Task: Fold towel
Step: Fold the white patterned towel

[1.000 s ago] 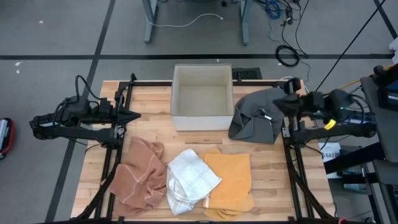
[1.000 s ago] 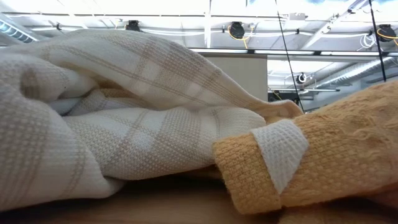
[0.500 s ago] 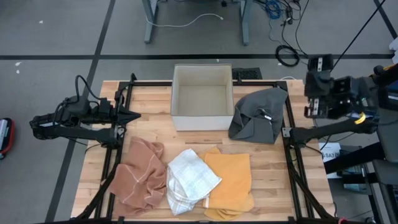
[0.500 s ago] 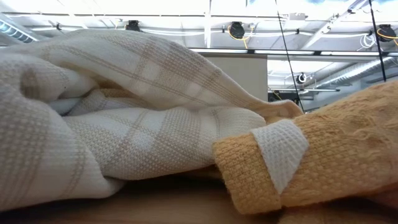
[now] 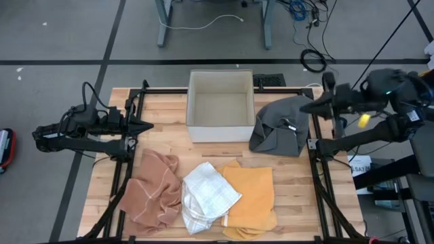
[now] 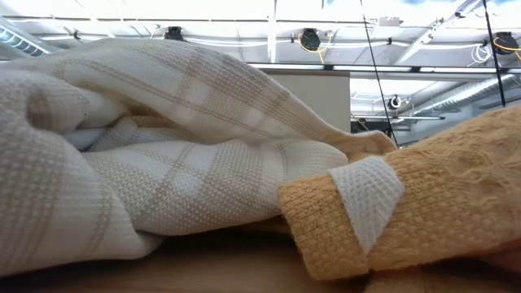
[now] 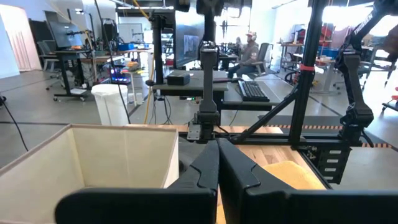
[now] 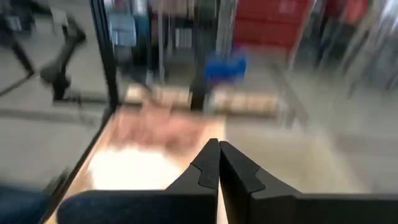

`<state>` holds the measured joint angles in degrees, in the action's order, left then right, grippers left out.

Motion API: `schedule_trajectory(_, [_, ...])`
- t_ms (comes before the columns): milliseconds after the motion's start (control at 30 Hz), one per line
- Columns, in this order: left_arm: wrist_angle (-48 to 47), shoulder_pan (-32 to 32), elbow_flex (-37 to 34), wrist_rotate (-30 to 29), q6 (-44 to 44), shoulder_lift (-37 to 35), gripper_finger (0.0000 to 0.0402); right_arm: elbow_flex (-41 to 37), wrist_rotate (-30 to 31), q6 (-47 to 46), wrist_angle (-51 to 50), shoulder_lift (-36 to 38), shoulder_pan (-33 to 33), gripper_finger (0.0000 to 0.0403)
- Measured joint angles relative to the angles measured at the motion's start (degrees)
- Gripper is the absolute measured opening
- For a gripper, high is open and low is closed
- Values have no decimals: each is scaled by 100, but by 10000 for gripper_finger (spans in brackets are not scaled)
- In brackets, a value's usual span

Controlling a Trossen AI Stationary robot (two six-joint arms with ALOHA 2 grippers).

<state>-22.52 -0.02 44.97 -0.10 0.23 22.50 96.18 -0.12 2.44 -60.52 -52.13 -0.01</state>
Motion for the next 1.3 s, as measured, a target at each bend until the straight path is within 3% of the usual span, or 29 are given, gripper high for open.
schedule_trajectory(200, [1,1,0,-2,-1,0,3,-554,-17,-1258,-1912,107,18,0])
schedule_trajectory(433, [1,0,1,-2,-1,0,3,-2614,-137,-1799,-1068,621,248,0])
schedule_trajectory(567, [2,-1,0,0,-2,0,3,-3843,-560,-1615,417,750,403,0])
schedule_trajectory(800, [1,0,1,-1,0,-1,3,-5323,-774,-1105,4057,612,652,0])
schedule_trajectory(1133, [0,1,0,-2,0,0,3,-5553,-758,455,8340,47,863,0])
schedule_trajectory(1300, [2,1,0,-1,0,-1,3,-5553,-748,1368,9955,-24,918,0])
